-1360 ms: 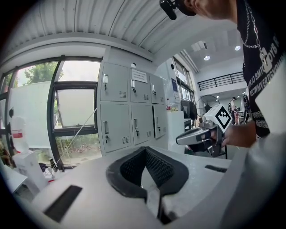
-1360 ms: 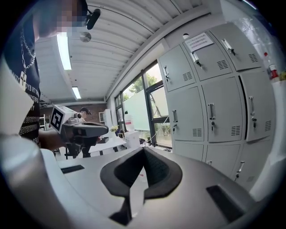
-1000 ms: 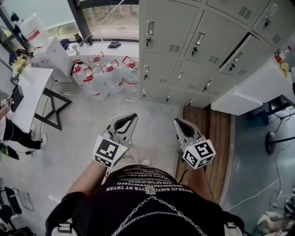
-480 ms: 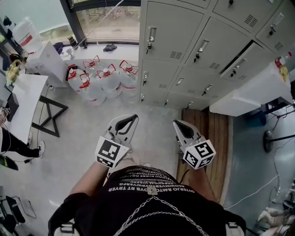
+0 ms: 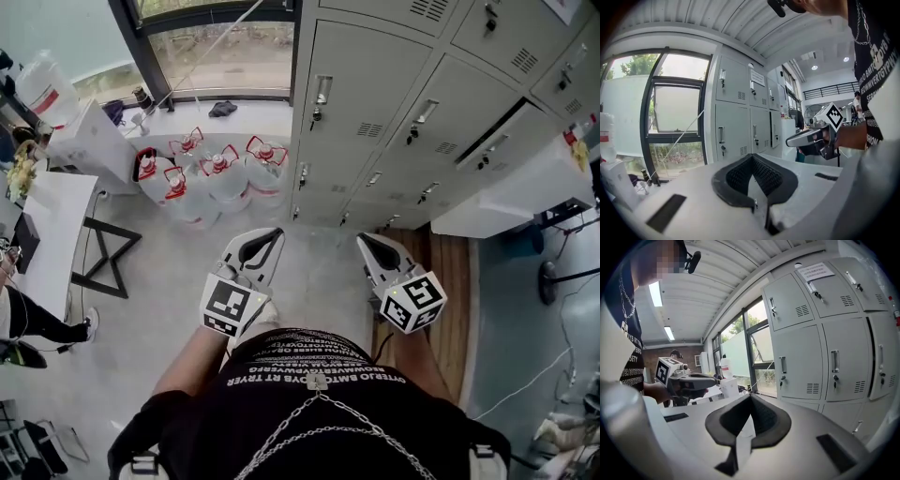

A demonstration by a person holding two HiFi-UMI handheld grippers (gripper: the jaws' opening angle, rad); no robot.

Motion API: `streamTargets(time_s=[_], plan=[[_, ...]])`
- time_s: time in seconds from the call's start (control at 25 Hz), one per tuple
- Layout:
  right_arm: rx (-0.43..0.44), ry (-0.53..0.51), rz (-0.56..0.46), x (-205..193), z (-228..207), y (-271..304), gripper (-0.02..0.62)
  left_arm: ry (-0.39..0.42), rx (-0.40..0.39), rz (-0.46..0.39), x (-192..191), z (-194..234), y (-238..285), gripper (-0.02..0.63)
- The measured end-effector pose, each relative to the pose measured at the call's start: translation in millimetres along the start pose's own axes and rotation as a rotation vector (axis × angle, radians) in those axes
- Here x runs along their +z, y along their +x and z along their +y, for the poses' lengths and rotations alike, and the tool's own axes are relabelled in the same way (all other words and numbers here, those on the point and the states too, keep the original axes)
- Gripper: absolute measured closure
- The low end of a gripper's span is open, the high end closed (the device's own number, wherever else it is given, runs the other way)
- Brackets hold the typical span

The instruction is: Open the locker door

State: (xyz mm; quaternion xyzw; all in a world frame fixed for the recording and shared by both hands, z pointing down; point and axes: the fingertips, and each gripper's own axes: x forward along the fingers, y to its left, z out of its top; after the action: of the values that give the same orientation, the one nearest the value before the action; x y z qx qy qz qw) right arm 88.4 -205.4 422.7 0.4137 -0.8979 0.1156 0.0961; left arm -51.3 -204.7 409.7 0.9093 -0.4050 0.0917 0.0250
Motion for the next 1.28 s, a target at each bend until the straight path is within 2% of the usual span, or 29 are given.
streamTargets(time_s=[0.36, 0.6, 0.92, 1.12, 1.28], plan=[[0.027, -0.032, -0.025, 42, 20, 92, 0.598, 0.003, 0.028, -0.001, -1, 95, -7, 0.603], [0.017, -0.053, -0.034, 52, 22, 124, 0.598, 0.005, 0.020, 0.012, -12, 131, -4, 0.603], [-0.005, -0.010, 0.000, 37, -17, 138, 0.600, -0.022, -0.025, 0.047, -27, 131, 40, 0.603], [0.015, 0.001, 0.001, 40, -62, 163, 0.598, -0.027, 0.009, 0.055, -21, 144, 81, 0.603], [0.060, -0.034, -0.008, 58, -94, 190, 0.598, -0.026, 0.043, 0.048, -10, 159, 111, 0.603]])
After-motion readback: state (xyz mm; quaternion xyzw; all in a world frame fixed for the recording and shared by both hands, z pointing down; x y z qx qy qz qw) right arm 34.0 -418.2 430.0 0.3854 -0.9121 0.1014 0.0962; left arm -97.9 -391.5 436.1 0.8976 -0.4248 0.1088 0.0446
